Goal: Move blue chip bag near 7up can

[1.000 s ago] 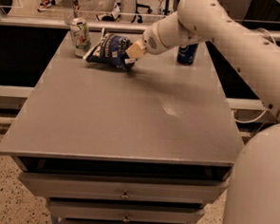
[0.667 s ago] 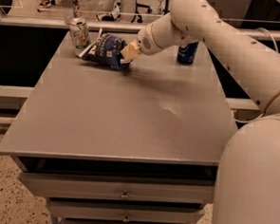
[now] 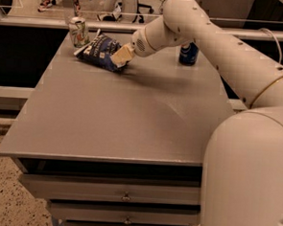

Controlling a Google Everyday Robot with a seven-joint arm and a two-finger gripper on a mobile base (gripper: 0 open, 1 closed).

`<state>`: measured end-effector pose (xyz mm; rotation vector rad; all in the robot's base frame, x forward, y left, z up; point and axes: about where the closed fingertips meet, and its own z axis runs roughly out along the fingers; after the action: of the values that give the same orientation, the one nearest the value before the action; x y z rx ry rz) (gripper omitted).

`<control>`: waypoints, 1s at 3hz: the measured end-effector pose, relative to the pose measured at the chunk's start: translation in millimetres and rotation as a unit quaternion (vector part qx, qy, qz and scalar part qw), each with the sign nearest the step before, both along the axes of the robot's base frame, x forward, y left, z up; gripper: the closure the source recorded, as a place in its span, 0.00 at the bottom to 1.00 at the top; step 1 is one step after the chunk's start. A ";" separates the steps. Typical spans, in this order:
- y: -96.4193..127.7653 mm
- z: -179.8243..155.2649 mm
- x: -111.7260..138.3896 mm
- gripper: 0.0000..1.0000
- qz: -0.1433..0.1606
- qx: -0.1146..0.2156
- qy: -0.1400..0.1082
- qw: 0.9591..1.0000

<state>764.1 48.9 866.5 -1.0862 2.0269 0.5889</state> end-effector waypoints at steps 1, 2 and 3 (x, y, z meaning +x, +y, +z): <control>8.6 0.0 1.0 0.00 0.018 0.006 -0.003 1.000; -5.1 22.0 -9.1 0.00 0.030 0.015 -0.038 0.999; -34.4 45.9 -32.7 0.00 0.033 0.013 -0.079 0.996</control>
Offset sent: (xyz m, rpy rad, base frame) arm -0.0209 -0.0342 0.0523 0.0454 -0.1593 0.0625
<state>731.5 14.5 912.4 -1.1514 1.8487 0.5430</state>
